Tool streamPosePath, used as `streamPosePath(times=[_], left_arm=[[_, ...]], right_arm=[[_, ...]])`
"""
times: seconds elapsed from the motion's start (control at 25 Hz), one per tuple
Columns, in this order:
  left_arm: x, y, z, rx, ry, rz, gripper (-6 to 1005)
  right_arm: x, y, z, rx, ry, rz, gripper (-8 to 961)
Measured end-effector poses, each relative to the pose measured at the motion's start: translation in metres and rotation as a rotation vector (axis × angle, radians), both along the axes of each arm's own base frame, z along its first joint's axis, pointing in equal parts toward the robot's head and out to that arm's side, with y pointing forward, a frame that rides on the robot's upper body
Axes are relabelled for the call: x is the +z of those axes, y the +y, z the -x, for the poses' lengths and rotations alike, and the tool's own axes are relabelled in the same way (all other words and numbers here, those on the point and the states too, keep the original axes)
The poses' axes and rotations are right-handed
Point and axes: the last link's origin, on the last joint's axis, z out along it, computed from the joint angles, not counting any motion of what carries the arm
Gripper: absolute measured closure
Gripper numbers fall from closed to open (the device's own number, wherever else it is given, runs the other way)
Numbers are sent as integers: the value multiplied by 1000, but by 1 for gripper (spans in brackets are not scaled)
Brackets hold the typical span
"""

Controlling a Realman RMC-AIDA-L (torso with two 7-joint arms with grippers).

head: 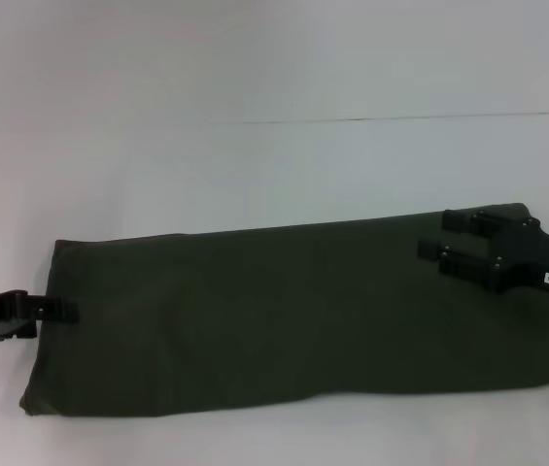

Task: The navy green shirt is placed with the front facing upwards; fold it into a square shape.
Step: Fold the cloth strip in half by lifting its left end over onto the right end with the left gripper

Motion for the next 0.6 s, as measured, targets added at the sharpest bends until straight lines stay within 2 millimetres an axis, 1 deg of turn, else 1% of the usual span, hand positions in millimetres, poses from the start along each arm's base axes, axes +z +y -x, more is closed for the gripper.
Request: streamPosePath(times=[0.4, 0.6], left_arm=[[-4, 0, 3, 8, 18, 2, 241], [-7, 0, 1, 6, 2, 13, 242]], right_arm=[[0, 0, 0, 0, 0, 0, 293], [1, 0, 0, 1, -2, -2, 293]])
